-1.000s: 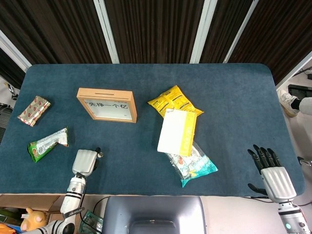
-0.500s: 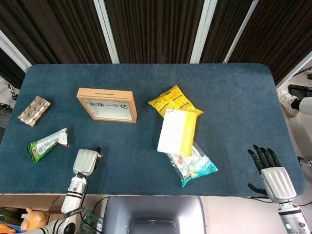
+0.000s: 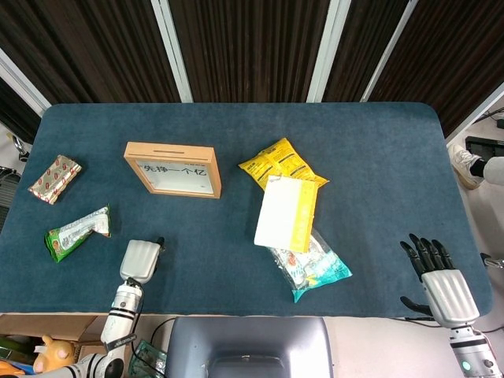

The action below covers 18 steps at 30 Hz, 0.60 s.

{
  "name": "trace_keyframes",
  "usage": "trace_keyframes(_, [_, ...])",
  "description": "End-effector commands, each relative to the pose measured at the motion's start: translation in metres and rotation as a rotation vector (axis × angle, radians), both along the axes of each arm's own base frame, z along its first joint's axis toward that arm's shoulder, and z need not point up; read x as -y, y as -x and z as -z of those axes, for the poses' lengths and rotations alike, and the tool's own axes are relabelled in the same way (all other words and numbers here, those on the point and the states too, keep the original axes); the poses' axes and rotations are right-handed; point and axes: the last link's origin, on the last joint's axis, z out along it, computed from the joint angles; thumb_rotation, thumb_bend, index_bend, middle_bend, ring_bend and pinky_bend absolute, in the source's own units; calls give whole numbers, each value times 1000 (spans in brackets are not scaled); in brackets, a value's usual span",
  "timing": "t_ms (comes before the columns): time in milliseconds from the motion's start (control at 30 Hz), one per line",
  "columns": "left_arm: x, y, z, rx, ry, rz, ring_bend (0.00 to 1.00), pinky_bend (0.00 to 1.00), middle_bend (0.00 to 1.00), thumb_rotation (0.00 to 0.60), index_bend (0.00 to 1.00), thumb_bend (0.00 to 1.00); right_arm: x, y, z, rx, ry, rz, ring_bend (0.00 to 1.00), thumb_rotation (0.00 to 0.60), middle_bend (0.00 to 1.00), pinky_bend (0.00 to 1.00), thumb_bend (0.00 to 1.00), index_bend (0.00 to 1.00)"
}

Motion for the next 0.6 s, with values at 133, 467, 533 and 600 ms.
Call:
trace_keyframes(133, [0,-2,1,-3,2,4,1000,1000,1000,600,415,327,0,0,0,1,1,0,0,600,0,0,170,0])
trace_keyframes(467, [-3,0,2,7,-9,-9,1000,1000,1000,600,534,322,-1,0,-1,3,-2,-2,0,600,0,0,170,0])
trace_keyframes(533, [-3,0,2,12,-16,-8,1000,1000,1000,600,562,349,-1,0,0,2,-4,-1,0,600,0,0,171,0])
trace_keyframes(600, [-3,0,2,17,-19,-8,1000,1000,1000,600,586,396,-1,0,0,1,-5,-1,0,600,0,0,170,0])
